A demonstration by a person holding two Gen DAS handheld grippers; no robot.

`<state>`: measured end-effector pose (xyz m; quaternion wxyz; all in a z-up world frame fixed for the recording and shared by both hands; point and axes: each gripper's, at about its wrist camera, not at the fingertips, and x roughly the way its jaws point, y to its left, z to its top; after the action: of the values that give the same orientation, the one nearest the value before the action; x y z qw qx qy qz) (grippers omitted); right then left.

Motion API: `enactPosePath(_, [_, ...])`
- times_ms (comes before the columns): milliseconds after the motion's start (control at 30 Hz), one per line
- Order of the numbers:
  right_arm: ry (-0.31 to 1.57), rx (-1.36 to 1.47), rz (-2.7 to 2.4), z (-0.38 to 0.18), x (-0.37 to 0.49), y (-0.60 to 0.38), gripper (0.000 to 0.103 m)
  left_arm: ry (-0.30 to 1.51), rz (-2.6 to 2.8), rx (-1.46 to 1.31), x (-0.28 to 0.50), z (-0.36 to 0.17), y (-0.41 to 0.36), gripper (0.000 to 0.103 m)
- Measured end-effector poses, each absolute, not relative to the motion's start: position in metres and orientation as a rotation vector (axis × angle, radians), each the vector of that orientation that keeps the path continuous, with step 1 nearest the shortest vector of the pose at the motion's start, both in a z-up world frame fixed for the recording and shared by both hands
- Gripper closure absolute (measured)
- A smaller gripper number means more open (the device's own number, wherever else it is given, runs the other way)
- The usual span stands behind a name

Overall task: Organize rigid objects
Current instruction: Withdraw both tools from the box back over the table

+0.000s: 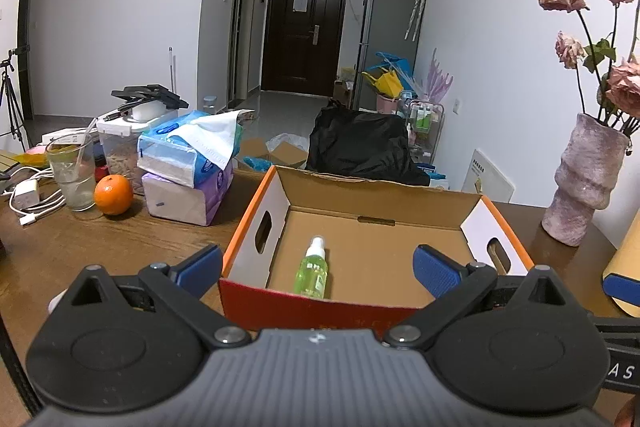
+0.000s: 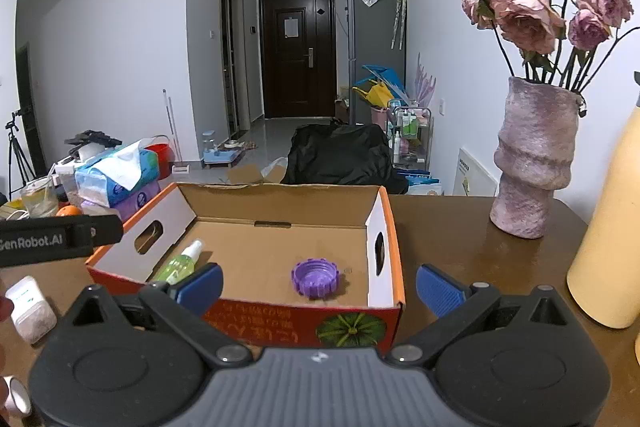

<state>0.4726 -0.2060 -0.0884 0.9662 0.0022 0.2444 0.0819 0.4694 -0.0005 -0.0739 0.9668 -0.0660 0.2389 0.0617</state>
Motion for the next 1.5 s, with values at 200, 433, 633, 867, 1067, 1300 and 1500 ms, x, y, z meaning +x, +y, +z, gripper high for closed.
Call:
enactPosePath(200, [0.495, 0.011, 0.169, -0.086, 0.451, -0.207, 0.000, 0.486, 0.122, -0.133, 0.451, -0.072, -0.002, 0.000])
enactPosePath(433, [0.494, 0.015, 0.181, -0.087, 0.422, -0.208, 0.000, 0.484, 0.114, -0.127, 0.425, -0.069, -0.003, 0.000])
enactPosePath(633, [0.511, 0.022, 0.190, -0.093, 0.397, -0.208, 0.000, 0.499, 0.112, -0.121, 0.401, -0.076, -0.004, 0.000])
enactPosePath(867, [0.525, 0.018, 0.193, -0.100, 0.368, -0.207, 0.000, 0.513, 0.113, -0.119, 0.373, -0.082, 0.000, 0.000])
enactPosePath(1067, [0.537, 0.011, 0.196, -0.105, 0.348, -0.204, 0.000, 0.526, 0.115, -0.119, 0.353, -0.087, 0.006, 0.000])
enactPosePath(1300, [0.557, -0.004, 0.203, -0.112, 0.329, -0.199, 0.000, 0.540, 0.124, -0.122, 0.332, -0.093, 0.016, 0.000])
enactPosePath(1500, [0.583, -0.027, 0.214, -0.121, 0.316, -0.191, 0.000, 0.556, 0.134, -0.126, 0.319, -0.099, 0.025, 0.000])
